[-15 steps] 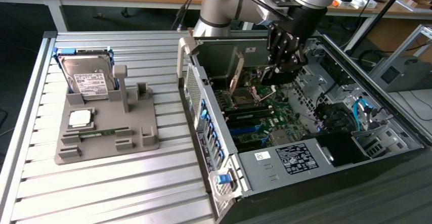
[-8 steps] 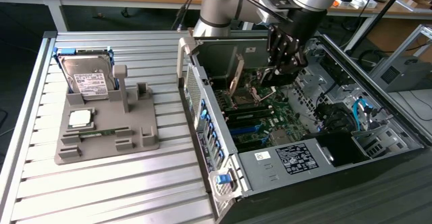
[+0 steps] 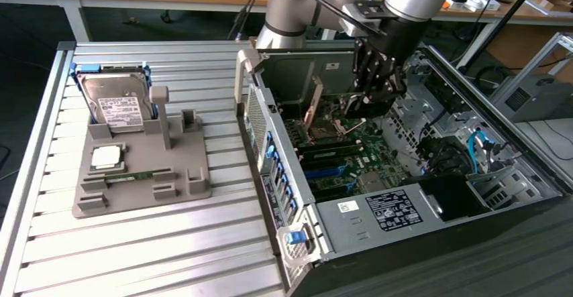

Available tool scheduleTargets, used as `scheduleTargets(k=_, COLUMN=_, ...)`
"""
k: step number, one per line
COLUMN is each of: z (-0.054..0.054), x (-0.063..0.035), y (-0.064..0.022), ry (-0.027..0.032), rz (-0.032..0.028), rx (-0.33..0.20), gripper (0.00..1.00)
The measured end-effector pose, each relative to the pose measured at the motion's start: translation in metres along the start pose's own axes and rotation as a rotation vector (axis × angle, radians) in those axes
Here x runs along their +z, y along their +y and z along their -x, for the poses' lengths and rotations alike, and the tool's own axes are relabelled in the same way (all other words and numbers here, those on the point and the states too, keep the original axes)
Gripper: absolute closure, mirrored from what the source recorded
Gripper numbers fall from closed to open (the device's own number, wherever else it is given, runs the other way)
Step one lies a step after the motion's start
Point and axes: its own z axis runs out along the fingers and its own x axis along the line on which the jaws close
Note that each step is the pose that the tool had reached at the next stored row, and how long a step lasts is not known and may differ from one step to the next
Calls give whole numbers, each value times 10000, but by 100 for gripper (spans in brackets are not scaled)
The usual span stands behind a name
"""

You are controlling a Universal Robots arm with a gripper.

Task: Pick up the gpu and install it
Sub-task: 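Insert the gpu into the slot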

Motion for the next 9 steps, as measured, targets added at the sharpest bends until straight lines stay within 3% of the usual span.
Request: scheduleTargets(k=9, z=-11, x=21, y=5, ry=0, rz=0, rx=0, gripper=73)
